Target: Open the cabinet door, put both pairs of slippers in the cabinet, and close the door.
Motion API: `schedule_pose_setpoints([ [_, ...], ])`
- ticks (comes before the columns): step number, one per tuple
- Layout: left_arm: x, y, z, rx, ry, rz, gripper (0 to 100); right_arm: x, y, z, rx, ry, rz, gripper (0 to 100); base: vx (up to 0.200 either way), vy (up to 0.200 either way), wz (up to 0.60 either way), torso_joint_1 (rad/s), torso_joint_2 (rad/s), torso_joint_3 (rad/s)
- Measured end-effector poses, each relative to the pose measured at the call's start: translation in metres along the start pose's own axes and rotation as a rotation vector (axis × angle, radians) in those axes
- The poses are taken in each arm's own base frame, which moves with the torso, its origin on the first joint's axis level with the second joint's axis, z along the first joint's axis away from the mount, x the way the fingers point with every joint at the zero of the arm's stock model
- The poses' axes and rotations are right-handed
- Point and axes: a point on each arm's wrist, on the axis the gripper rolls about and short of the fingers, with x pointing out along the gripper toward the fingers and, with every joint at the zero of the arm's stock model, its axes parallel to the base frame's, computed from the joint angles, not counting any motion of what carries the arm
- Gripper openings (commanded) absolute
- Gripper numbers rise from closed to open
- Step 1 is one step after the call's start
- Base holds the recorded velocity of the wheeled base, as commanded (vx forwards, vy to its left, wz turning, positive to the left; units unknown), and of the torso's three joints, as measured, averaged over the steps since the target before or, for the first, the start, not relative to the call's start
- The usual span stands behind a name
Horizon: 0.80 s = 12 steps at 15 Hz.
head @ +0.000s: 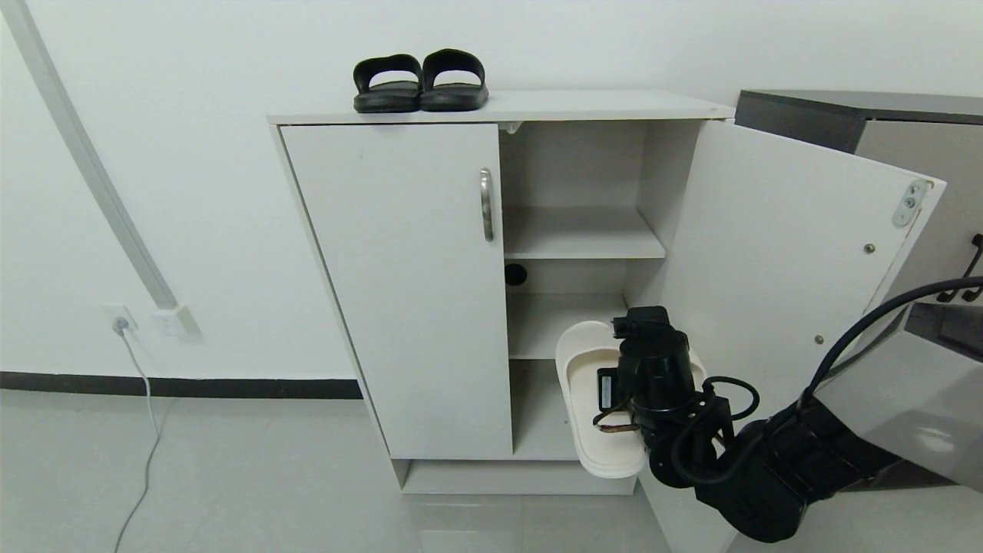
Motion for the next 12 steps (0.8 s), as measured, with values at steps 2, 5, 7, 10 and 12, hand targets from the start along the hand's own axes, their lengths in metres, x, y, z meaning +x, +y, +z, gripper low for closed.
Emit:
schedule_pose_setpoints([
  [2,0.000,0.000,0.000,0.000,0.000,0.000,0,0.003,-0.005,0.001,0.002,0.003,-0.005,0,0.000,0.000,0.00,0.000,0.00,0.000],
  [5,0.000,0.000,0.000,-0.002,0.000,0.000,0,0.007,-0.011,0.002,0.005,0.006,-0.023,0,0.000,0.000,0.00,0.000,0.00,0.000],
  [7,0.000,0.000,0.000,-0.003,0.000,0.000,0,0.010,-0.014,0.002,0.008,0.008,-0.026,0,0.000,0.000,0.00,0.000,0.00,0.000],
  [10,0.000,0.000,0.000,-0.002,0.000,0.000,0,0.010,-0.016,0.001,0.006,0.012,-0.026,0,0.000,0.000,0.00,0.000,0.00,0.000],
  [12,0.000,0.000,0.000,-0.002,-0.001,0.000,0,0.010,-0.016,0.001,0.006,0.012,-0.026,0,0.000,0.000,0.00,0.000,0.00,0.000],
])
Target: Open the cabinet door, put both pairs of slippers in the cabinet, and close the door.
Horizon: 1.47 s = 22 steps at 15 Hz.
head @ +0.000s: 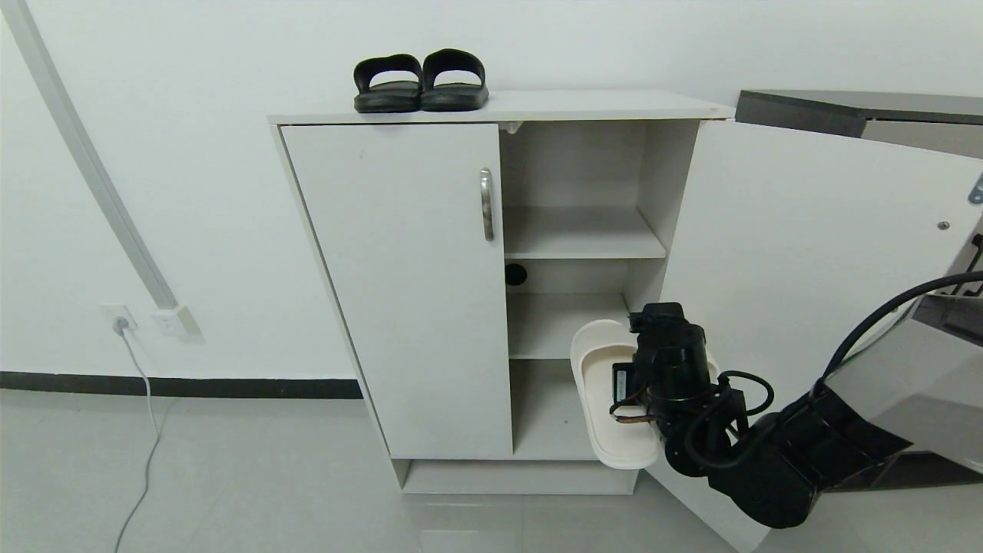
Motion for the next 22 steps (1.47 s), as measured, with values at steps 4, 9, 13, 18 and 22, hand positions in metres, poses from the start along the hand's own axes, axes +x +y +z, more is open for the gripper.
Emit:
schedule_pose_setpoints([
  [4,0.000,0.000,0.000,0.001,0.000,0.001,0,-0.005,0.007,0.000,-0.005,-0.004,0.021,0,0.000,0.000,0.00,0.000,0.00,0.000],
  [9,0.000,0.000,0.000,0.002,0.000,0.001,0,0.005,0.044,0.002,0.023,-0.044,0.084,0,0.000,0.000,0.00,0.000,0.00,0.000],
  [13,0.000,0.000,0.000,0.003,-0.001,0.001,0,0.014,0.056,-0.013,0.013,-0.032,0.092,0,0.000,0.000,0.00,0.000,0.00,0.000],
  [18,0.000,0.000,0.000,0.003,0.000,0.001,0,0.022,0.058,-0.029,-0.001,-0.003,0.084,0,0.000,0.000,0.00,0.000,0.00,-0.015],
  [22,0.000,0.000,0.000,0.003,0.000,0.000,0,0.024,0.059,-0.034,-0.008,0.006,0.081,0,0.000,0.000,0.00,0.000,0.00,-0.165],
])
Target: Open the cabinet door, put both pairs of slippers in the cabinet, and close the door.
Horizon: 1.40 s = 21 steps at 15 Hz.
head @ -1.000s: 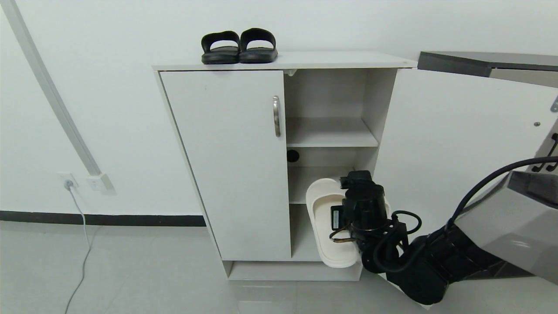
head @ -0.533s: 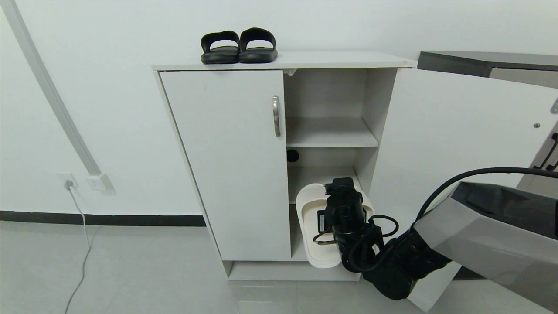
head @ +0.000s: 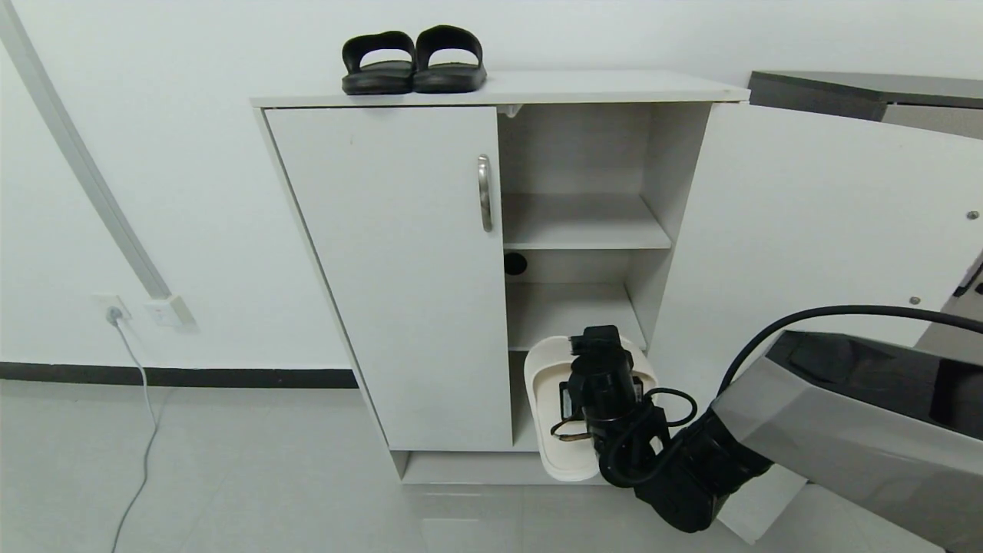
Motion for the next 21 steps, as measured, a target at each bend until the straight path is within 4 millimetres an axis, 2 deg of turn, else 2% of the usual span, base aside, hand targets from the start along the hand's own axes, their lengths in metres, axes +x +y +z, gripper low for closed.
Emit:
schedule_pose_setpoints([
  [8,0.0000,0.0000,-0.0001,-0.001,0.000,0.001,0,0.0021,0.0015,-0.0021,0.018,-0.027,-0.004,0,0.000,0.000,0.00,0.004,0.00,-0.187],
  [13,0.0001,0.0000,-0.0002,-0.001,0.000,0.001,0,0.0052,0.0033,0.0043,0.038,-0.160,0.002,0,0.000,0.000,0.00,0.001,0.00,-0.014],
  [19,0.0000,0.0000,0.0000,-0.001,-0.001,0.001,0,0.0087,0.0023,-0.0027,0.023,-0.167,-0.002,0,0.000,0.000,0.00,0.000,0.00,0.000],
  [21,0.0000,0.0000,-0.0001,-0.001,0.000,0.001,0,0.0091,0.0019,-0.0023,0.028,-0.173,-0.002,0,0.200,0.000,0.00,0.002,0.00,0.005],
])
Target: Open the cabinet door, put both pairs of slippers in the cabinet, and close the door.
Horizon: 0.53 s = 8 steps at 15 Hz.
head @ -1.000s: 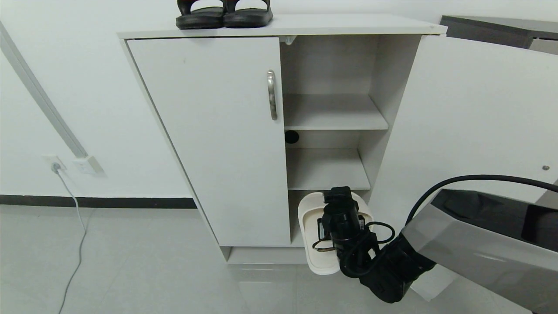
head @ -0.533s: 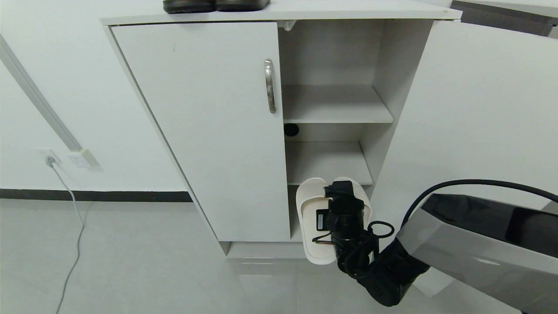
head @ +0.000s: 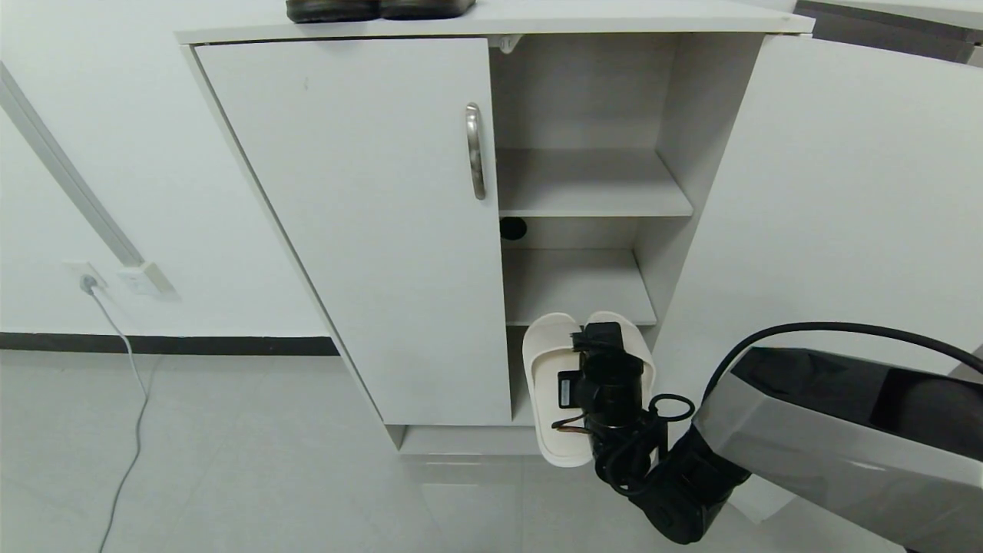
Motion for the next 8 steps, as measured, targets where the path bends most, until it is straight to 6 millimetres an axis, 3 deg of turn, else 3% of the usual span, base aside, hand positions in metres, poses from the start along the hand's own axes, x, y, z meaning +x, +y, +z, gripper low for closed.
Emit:
schedule_pose_setpoints([
  [8,0.0000,0.0000,0.0000,0.000,0.000,0.000,0,0.0017,-0.0010,0.0003,0.003,-0.003,-0.003,0,0.200,0.000,0.00,0.004,0.00,0.003],
])
